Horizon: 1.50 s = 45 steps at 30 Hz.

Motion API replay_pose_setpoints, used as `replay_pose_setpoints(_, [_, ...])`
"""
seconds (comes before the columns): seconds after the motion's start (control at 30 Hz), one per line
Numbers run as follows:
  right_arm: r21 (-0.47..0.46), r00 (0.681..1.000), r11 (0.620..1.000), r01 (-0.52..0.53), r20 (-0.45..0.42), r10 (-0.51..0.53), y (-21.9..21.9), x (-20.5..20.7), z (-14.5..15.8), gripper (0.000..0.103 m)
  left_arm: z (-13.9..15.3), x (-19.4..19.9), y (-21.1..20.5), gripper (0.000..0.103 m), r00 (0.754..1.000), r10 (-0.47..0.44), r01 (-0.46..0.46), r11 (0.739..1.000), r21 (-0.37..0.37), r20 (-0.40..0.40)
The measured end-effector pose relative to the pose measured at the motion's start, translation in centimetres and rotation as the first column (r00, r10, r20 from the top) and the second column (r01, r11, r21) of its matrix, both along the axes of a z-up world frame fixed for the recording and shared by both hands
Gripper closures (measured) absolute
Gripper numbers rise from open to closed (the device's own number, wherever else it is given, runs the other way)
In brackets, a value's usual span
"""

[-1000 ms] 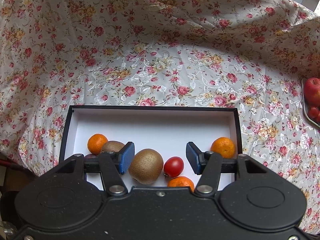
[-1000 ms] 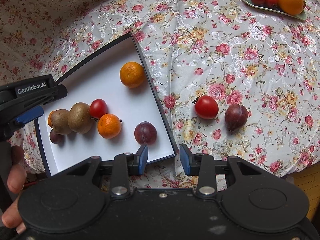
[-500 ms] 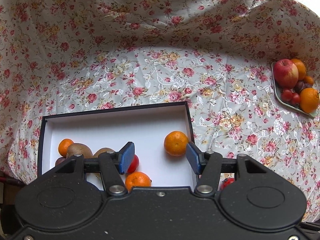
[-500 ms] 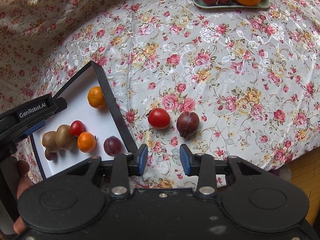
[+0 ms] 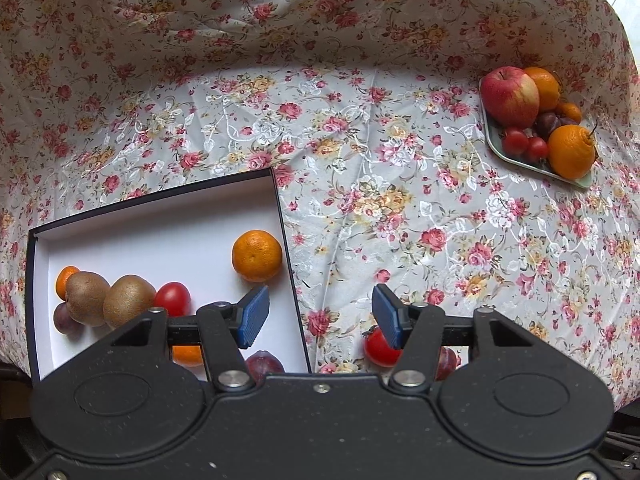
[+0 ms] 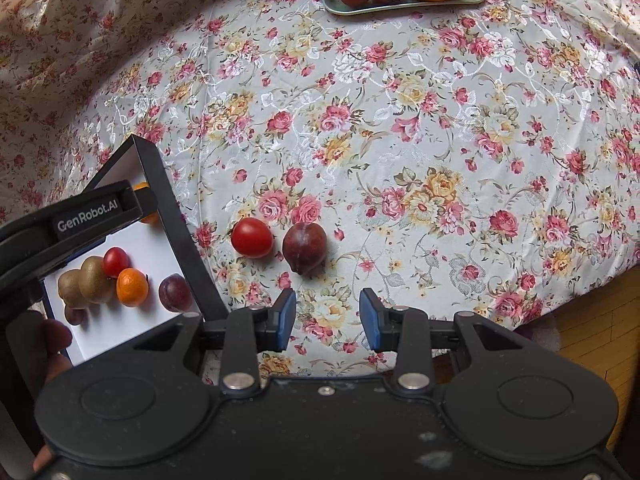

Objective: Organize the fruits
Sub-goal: 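Withdraw both open tools from the box toward the loose tomato and plum, then close the left tool on the red tomato while the right tool approaches the plum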

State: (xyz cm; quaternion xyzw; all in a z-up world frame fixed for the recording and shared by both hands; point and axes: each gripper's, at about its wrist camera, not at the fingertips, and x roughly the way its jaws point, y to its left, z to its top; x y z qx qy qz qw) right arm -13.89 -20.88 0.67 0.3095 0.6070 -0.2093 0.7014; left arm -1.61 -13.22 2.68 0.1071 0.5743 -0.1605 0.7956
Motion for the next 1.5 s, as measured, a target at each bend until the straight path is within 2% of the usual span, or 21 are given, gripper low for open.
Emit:
replay_pose_setpoints(0.33, [-0.006,1.0,1.0,0.006,-0.001,-0.006,-0.5,-0.9,0.4,0.064,-0.5,-0.5,-1.4,0.042,0.999,-0.014,0.013,1.0,-0.013,-0.04])
replay_pose_setpoints(0.63, [0.002,1.0,1.0,0.024,-0.011,-0.024,-1.1,-1.4,0.1,0.064,-2.2,-1.4,-2.1,0.042,0.997,-0.044,0.046,0.999,0.023,-0.065])
replay_pose_setpoints(0.8, [0.026,1.0,1.0,0.013,-0.003,-0.013,-1.0,-1.2,0.1,0.065,-2.8,-1.3,-2.4,0.042,0.993,-0.039,0.039,0.999,-0.002,-0.109])
replay_pose_setpoints(1.33, [0.049,1.0,0.999,0.017,0.0,-0.017,-1.3,-1.3,-0.1,0.065,-4.7,-2.0,-4.1,0.043,0.992,-0.053,0.057,0.998,0.038,-0.118])
replay_pose_setpoints(1.5, [0.057,1.0,0.998,0.021,0.003,-0.021,-1.4,-1.4,-0.1,0.065,-5.9,-2.1,-4.2,0.05,0.99,-0.021,0.029,0.998,0.058,-0.139])
